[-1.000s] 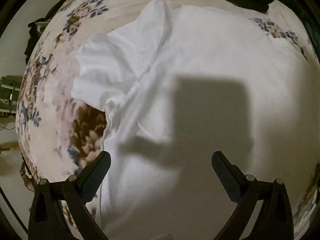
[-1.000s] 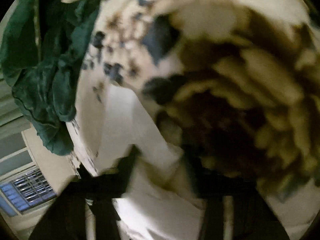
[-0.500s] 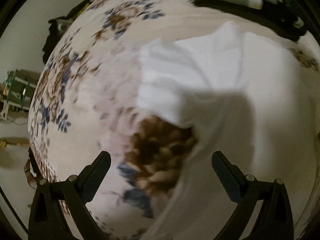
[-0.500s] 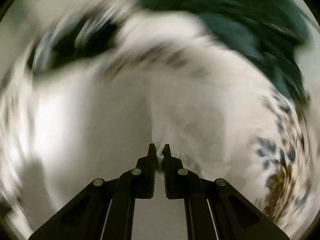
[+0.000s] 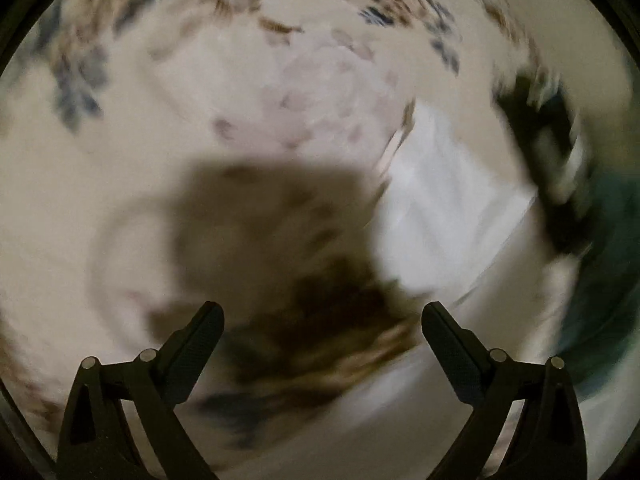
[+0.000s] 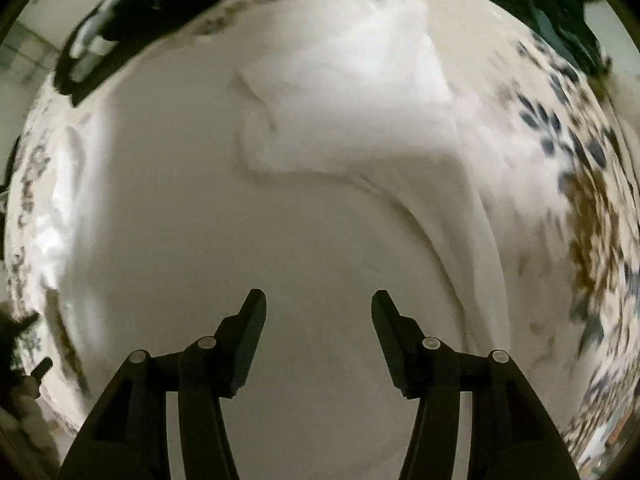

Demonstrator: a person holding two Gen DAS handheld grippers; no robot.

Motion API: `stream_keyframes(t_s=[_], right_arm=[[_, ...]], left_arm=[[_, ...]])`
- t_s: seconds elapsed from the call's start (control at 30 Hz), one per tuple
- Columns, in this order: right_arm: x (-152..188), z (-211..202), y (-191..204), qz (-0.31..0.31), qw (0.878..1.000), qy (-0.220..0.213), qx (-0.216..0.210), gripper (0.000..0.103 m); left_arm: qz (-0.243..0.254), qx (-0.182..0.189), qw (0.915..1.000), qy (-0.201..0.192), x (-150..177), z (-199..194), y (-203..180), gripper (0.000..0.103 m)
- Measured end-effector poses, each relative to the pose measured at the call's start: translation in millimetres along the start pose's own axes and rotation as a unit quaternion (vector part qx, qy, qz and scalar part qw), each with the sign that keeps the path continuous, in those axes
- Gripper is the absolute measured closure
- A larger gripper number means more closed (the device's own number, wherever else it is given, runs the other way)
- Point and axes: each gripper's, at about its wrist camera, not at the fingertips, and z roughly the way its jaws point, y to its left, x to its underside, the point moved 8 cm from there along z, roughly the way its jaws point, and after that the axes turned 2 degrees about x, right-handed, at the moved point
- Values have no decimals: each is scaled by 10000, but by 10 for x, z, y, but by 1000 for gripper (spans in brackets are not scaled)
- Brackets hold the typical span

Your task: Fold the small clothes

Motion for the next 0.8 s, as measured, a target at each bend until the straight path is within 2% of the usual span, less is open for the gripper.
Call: stream_keyframes(t_s=[0.1,0.13,0.17,0.2,0.23,0.27,0.3,0.37,0.43,0.5,0.57,0.67,0.8], right_arm=[[-37,140,5,289,9996,67,17,46],[-68,188,14,458,9989,101,-24,46],[-93,222,14,607,9981,122,-65,46],[-95,242,23,715,9973,120,-99,46],[-133,264,70,847,9963,102,-140,46],[-155,277,108,907,9957,84,-162,46],[-210,291,173,955,9953,59,-182,46],[-285,306,294,971,9952,-9,-133,46],[-347,248,254,980,9951,-45,-122,46],[-325,217,211,1018,9947,-88,-84,46],[-419,222,72,1093,9939,-105,-26,46],[-487,240,-36,1268,9919,-112,13,46],[-423,268,-404,1451,9894,-30,78,46]], left_arm=[[-404,688,9968,17,-149,150,-133,2],[-410,760,9963,-7,-177,198,-183,3],[-420,809,9958,-43,-215,273,-235,10],[-427,827,9956,-78,-243,334,-272,34],[-372,844,9957,-105,-265,401,-325,52],[-312,827,9960,-108,-287,436,-360,91],[-188,728,9971,-147,-314,452,-406,97],[255,597,9967,-494,-365,342,-535,98],[983,543,9895,-909,-370,142,-799,98],[1687,540,9773,-1159,-270,-19,-1085,98],[2470,595,9592,-1240,-25,-100,-1468,98],[3556,639,9290,-796,600,65,-1971,97],[4586,379,8874,287,1317,461,-2159,91]])
